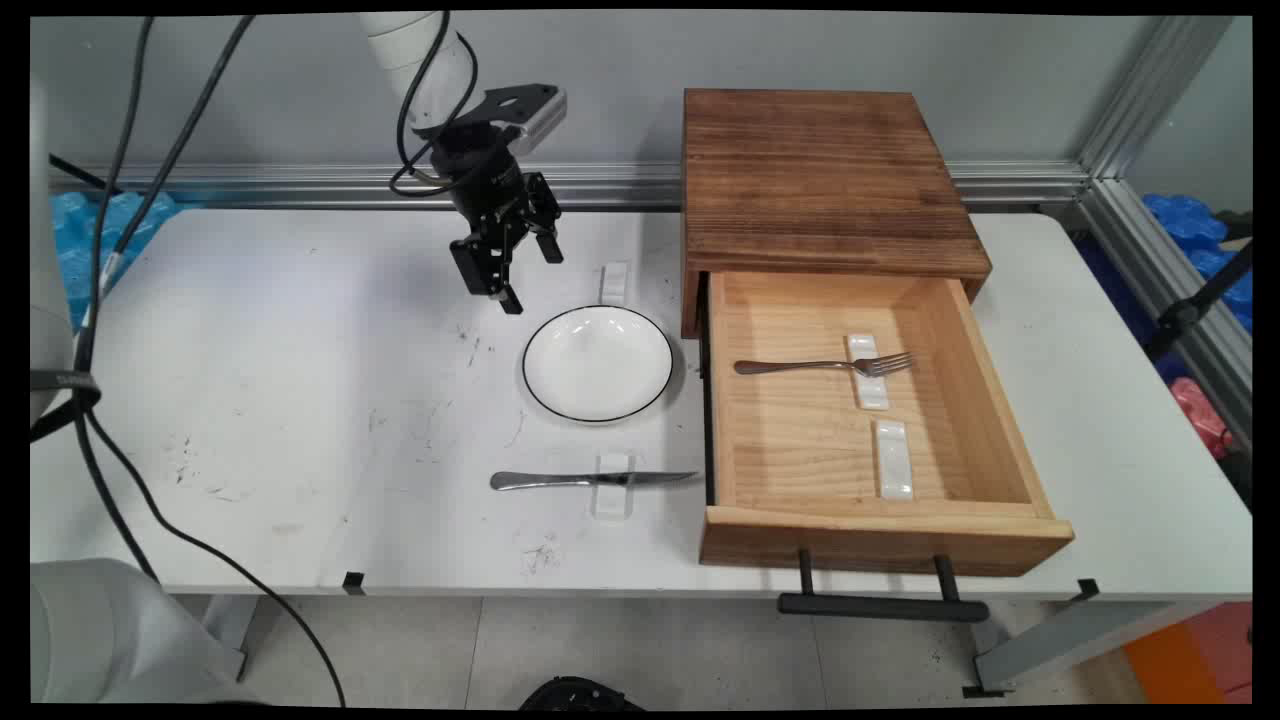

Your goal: Pick up the knife from the right of the white plate

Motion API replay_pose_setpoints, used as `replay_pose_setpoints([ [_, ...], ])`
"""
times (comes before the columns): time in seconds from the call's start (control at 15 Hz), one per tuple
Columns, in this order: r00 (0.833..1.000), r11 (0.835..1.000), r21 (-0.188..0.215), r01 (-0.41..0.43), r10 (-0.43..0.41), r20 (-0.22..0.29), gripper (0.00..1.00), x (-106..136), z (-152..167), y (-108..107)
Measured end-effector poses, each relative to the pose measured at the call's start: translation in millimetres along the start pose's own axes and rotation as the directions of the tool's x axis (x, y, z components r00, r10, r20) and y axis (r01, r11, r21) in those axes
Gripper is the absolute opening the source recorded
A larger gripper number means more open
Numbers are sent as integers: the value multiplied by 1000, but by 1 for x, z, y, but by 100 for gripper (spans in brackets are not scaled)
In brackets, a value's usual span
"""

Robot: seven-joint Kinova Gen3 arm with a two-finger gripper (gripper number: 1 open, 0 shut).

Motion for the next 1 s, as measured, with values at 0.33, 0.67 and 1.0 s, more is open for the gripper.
replay_pose_setpoints([
  [0.33,987,989,8,147,-147,-62,100,4,-8,36],
  [0.67,953,954,-15,298,-299,-57,100,17,-7,102],
  [1.0,912,912,28,410,-410,-22,100,32,0,165],
])
